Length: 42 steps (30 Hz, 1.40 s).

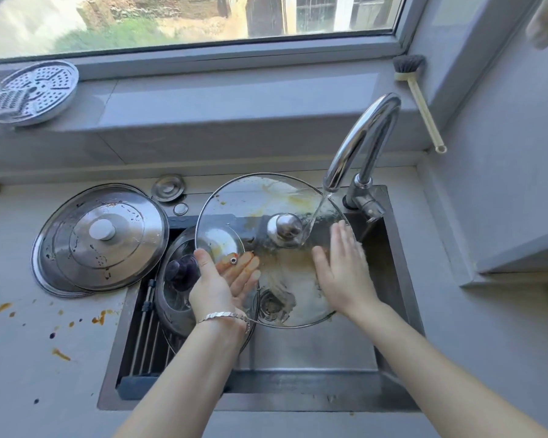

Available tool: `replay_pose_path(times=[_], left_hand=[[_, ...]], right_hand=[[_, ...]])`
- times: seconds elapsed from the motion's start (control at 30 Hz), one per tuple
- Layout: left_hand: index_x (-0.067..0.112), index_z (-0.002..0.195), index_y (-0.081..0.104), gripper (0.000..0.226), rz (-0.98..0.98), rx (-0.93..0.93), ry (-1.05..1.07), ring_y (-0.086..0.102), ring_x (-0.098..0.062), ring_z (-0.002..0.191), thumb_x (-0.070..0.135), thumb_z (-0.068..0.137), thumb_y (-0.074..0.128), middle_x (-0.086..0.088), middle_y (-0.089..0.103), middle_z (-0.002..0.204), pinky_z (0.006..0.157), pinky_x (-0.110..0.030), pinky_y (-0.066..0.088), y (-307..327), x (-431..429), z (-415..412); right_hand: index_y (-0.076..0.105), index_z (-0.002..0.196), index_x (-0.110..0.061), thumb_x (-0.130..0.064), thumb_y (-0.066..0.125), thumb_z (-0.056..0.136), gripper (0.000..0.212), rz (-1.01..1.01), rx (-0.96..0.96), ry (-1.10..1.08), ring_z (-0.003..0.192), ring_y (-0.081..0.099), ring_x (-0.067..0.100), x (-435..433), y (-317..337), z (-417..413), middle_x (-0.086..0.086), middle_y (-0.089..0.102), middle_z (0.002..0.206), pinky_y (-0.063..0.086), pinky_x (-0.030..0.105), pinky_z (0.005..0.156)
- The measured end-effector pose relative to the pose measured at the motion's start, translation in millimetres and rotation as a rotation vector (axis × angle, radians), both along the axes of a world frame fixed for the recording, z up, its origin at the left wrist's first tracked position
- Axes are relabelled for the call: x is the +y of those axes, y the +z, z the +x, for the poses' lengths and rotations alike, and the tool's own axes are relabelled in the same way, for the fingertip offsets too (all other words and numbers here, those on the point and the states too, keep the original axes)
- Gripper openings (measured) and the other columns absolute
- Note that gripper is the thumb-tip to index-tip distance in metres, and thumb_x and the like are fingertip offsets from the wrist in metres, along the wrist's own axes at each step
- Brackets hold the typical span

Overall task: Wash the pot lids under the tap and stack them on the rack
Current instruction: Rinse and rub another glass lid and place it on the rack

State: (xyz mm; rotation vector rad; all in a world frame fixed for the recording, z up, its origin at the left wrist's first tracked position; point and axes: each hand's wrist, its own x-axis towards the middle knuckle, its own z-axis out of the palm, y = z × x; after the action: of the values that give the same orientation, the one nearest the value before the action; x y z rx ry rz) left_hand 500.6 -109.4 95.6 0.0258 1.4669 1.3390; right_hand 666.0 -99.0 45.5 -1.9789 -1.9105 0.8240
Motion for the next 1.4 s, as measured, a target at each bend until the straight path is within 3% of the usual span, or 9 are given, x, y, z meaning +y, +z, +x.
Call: replay_pose_path(times=[0.1, 0.3, 0.53, 0.63, 0.83, 1.0, 1.17, 1.3, 1.4], left_hand=[[0.005, 0.082, 0.053, 0.054, -0.012, 0.032, -0.066, 0.070, -0.015, 0.052, 0.055, 0.091, 0.036, -0.005, 0.071, 0.056, 0.047, -0.023, 0.056, 2, -5, 2], [0.004, 0.078, 0.052, 0.051, -0.053, 0.081, -0.207, 0.068, -0.018, 0.048, 0.051, 0.092, 0.038, -0.008, 0.070, 0.055, 0.043, -0.023, 0.054, 6, -10, 5], [0.002, 0.075, 0.054, 0.052, -0.080, 0.177, -0.313, 0.067, -0.019, 0.044, 0.049, 0.092, 0.040, -0.010, 0.069, 0.053, 0.039, -0.023, 0.053, 4, -3, -5], [-0.002, 0.080, 0.058, 0.053, -0.104, 0.213, -0.372, 0.067, -0.020, 0.044, 0.047, 0.093, 0.042, -0.011, 0.068, 0.053, 0.040, -0.026, 0.054, 1, -4, 3], [-0.002, 0.075, 0.056, 0.050, -0.098, 0.223, -0.425, 0.066, -0.022, 0.044, 0.044, 0.092, 0.046, -0.013, 0.068, 0.052, 0.042, -0.028, 0.053, 1, -8, 11], [0.000, 0.069, 0.062, 0.051, -0.113, 0.257, -0.399, 0.064, -0.025, 0.043, 0.042, 0.093, 0.046, -0.016, 0.067, 0.055, 0.040, -0.034, 0.054, 1, -2, 18], [-0.003, 0.070, 0.057, 0.053, -0.116, 0.201, -0.429, 0.063, -0.022, 0.039, 0.043, 0.093, 0.045, -0.012, 0.064, 0.045, 0.039, -0.031, 0.052, 3, 0, 24], [-0.003, 0.072, 0.061, 0.054, -0.103, 0.223, -0.384, 0.062, -0.023, 0.037, 0.043, 0.093, 0.045, -0.011, 0.064, 0.045, 0.036, -0.030, 0.053, 1, -2, 21], [-0.004, 0.074, 0.057, 0.055, -0.088, 0.200, -0.407, 0.064, -0.022, 0.039, 0.045, 0.092, 0.042, -0.012, 0.065, 0.048, 0.038, -0.029, 0.053, 3, -4, 16]], right_hand=[[0.001, 0.150, -0.010, -0.042, 0.016, 0.098, 0.062, -0.053, 0.020, -0.037, 0.145, -0.007, 0.014, 27, -4, 11, 0.004, -0.004, 0.159, -0.003, 0.034, 0.118], [0.007, 0.150, -0.014, -0.037, 0.026, 0.101, 0.057, -0.042, 0.052, 0.252, 0.146, -0.005, 0.014, 66, 18, 11, 0.000, 0.002, 0.158, -0.005, 0.034, 0.116], [0.010, 0.149, -0.022, -0.030, 0.017, 0.103, 0.048, -0.169, 0.218, 0.400, 0.144, -0.009, 0.007, 42, 42, -3, -0.008, -0.003, 0.158, -0.007, 0.033, 0.117], [0.007, 0.150, -0.020, -0.046, 0.017, 0.097, 0.060, -0.049, -0.014, 0.625, 0.144, -0.008, 0.006, 17, 43, -27, -0.008, -0.005, 0.157, -0.004, 0.028, 0.115], [-0.011, 0.147, -0.009, -0.051, 0.017, 0.097, 0.071, -0.237, -0.089, 0.158, 0.145, -0.013, 0.018, 36, 25, -17, 0.009, -0.016, 0.156, -0.001, 0.037, 0.119], [-0.004, 0.150, -0.021, -0.057, 0.000, 0.083, 0.076, 0.060, -0.090, 0.495, 0.144, -0.014, 0.012, 15, 38, -49, 0.000, -0.013, 0.157, -0.007, 0.037, 0.118], [-0.006, 0.149, -0.014, -0.044, 0.019, 0.099, 0.064, -0.116, -0.092, 0.149, 0.145, -0.013, 0.016, 36, 36, -51, 0.005, -0.014, 0.157, -0.008, 0.036, 0.117], [-0.007, 0.149, -0.013, -0.042, 0.020, 0.099, 0.064, -0.017, -0.144, 0.385, 0.144, -0.015, 0.014, 24, 39, -59, 0.002, -0.015, 0.157, -0.011, 0.032, 0.115], [-0.012, 0.148, -0.014, -0.050, 0.015, 0.097, 0.068, -0.163, -0.099, 0.195, 0.144, -0.015, 0.018, 42, 32, -34, 0.005, -0.018, 0.156, -0.008, 0.035, 0.115]])
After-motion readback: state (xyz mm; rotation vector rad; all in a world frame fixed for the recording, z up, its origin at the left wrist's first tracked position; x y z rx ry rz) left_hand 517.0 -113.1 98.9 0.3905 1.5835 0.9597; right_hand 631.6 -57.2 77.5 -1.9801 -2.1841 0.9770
